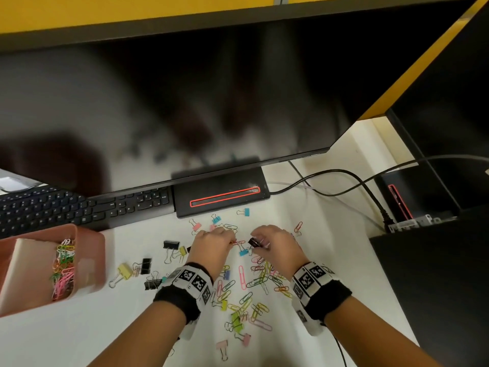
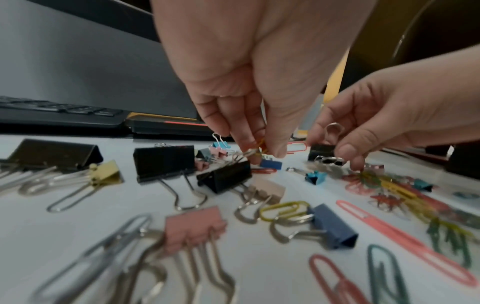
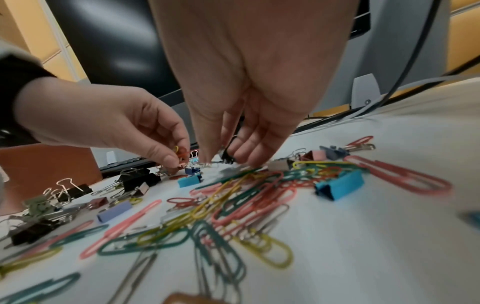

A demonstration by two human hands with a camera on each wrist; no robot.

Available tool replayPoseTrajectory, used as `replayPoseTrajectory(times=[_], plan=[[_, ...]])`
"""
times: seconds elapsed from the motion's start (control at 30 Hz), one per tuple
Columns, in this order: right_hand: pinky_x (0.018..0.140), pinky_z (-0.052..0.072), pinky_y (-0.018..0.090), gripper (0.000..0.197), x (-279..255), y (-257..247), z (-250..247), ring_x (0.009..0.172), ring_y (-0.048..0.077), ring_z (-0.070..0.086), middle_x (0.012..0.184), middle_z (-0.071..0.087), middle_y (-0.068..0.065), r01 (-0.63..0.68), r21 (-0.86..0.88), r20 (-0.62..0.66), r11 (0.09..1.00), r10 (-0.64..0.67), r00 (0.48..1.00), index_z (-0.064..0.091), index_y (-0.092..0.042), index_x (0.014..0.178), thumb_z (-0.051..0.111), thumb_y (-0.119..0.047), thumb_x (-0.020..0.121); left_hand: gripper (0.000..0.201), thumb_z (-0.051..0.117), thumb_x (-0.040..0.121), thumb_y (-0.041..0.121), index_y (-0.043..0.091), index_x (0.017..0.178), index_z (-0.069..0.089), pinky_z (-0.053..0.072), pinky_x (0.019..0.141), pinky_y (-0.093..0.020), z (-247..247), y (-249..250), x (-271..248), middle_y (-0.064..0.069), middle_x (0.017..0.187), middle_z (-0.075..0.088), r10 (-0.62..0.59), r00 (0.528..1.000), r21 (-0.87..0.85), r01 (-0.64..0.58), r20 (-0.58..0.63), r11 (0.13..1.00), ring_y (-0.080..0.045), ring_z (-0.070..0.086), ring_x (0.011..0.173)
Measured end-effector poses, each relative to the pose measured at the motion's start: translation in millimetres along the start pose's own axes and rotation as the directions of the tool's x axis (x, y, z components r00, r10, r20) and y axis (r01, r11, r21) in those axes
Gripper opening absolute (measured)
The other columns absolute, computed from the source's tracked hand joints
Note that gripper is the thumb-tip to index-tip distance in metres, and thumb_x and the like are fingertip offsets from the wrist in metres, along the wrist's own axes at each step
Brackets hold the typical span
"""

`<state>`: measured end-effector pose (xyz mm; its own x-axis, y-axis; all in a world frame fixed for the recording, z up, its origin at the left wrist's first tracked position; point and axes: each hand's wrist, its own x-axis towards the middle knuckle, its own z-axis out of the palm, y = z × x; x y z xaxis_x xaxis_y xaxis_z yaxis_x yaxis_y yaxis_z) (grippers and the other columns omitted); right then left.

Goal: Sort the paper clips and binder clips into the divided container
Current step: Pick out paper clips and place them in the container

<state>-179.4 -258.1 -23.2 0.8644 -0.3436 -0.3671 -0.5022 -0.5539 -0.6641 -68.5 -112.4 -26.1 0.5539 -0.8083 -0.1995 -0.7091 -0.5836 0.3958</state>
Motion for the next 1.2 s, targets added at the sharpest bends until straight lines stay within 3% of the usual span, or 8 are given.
replayPoseTrajectory(times=[0.2,0.33,0.43,0.53,0.73,0.9,1.07,1.2], plan=[[0.081,0.056,0.037,0.011,-8.4,3.0,-1.9,0.085,0.013,0.065,0.09,0.068,-0.004,-0.046,0.208,-0.181,0.977,0.085,0.98,0.063,-0.027,0.088,0.065,-0.018,0.084,0.015,0.058,0.088,0.018,0.017,0.098,0.068,0.052,0.078,-0.03,-12.1,4.0,-13.7,0.0,0.096,0.065,-0.08,0.994,-0.284,0.058,-0.07,0.957,-0.017,0.061,0.085],[0.085,0.055,0.035,0.012,-6.5,-5.8,-7.4,0.086,0.013,0.062,0.089,0.063,-0.005,-0.046,0.261,-0.172,0.964,0.093,0.981,0.063,-0.023,0.095,0.064,-0.016,0.085,0.011,0.064,0.084,0.015,0.016,0.094,0.069,0.05,0.075,-0.026,-17.8,4.6,-22.5,0.0,0.09,0.067,-0.096,0.988,-0.323,0.053,-0.119,0.945,-0.01,0.056,0.077],[0.091,0.049,0.032,0.042,-5.9,0.4,-11.0,0.101,0.011,0.054,0.106,0.058,-0.006,-0.061,0.03,-0.059,0.998,0.063,0.996,0.057,-0.026,0.112,0.075,-0.03,0.075,0.014,0.064,0.084,0.014,0.015,0.097,0.069,0.041,0.074,-0.017,-20.4,3.1,-29.1,-0.001,0.091,0.066,-0.124,0.987,-0.336,0.085,-0.098,0.938,-0.008,0.053,0.078],[0.094,0.043,0.032,0.056,-11.7,8.5,-13.3,0.107,0.013,0.047,0.119,0.052,-0.007,0.089,-0.264,0.124,0.961,-0.057,0.991,0.055,-0.026,0.117,0.077,-0.037,0.067,0.016,0.063,0.085,0.016,0.015,0.101,0.067,0.04,0.074,-0.016,-21.4,1.2,-34.3,-0.002,0.093,0.065,-0.141,0.989,-0.324,0.117,-0.05,0.939,-0.009,0.053,0.079],[0.098,0.039,0.04,0.026,-14.6,11.4,-6.9,0.102,0.013,0.053,0.111,0.059,-0.007,0.122,-0.341,0.177,0.932,-0.064,0.982,0.064,-0.025,0.107,0.064,-0.03,0.082,0.018,0.063,0.085,0.015,0.014,0.103,0.067,0.038,0.075,-0.013,-20.5,-0.1,-38.7,-0.004,0.098,0.066,-0.146,0.989,-0.317,0.13,-0.027,0.939,-0.008,0.054,0.081],[0.075,0.03,0.018,0.02,-14.3,2.9,-6.1,0.095,0.012,0.059,0.105,0.066,-0.004,0.126,-0.299,0.173,0.946,-0.076,0.982,0.068,-0.02,0.101,0.057,-0.032,0.09,0.017,0.065,0.083,0.014,0.014,0.1,0.068,0.034,0.069,-0.002,-26.4,-0.7,-45.0,-0.001,0.095,0.066,-0.15,0.988,-0.337,0.126,-0.044,0.933,-0.007,0.055,0.079],[0.081,0.05,0.023,0.012,-20.7,-19.8,-2.3,0.085,0.007,0.061,0.099,0.068,-0.002,0.129,-0.092,0.038,0.987,-0.126,0.991,0.069,-0.019,0.096,0.065,-0.023,0.085,0.011,0.069,0.08,0.014,0.019,0.089,0.069,0.049,0.068,-0.008,-56.4,-10.9,-65.7,0.011,0.086,0.064,-0.223,0.969,-0.444,0.153,-0.108,0.883,0.002,0.059,0.071],[0.076,0.04,0.006,0.01,-20.4,-77.1,7.9,0.075,-0.003,0.055,0.092,0.068,-0.004,0.276,-0.001,-0.003,0.961,-0.276,0.961,0.071,-0.018,0.092,0.068,-0.02,0.082,0.008,0.073,0.075,0.012,0.017,0.081,0.071,0.044,0.065,-0.001,-102.6,-37.0,-104.7,0.012,0.074,0.068,-0.357,0.902,-0.511,0.196,-0.24,0.837,0.002,0.064,0.074]])
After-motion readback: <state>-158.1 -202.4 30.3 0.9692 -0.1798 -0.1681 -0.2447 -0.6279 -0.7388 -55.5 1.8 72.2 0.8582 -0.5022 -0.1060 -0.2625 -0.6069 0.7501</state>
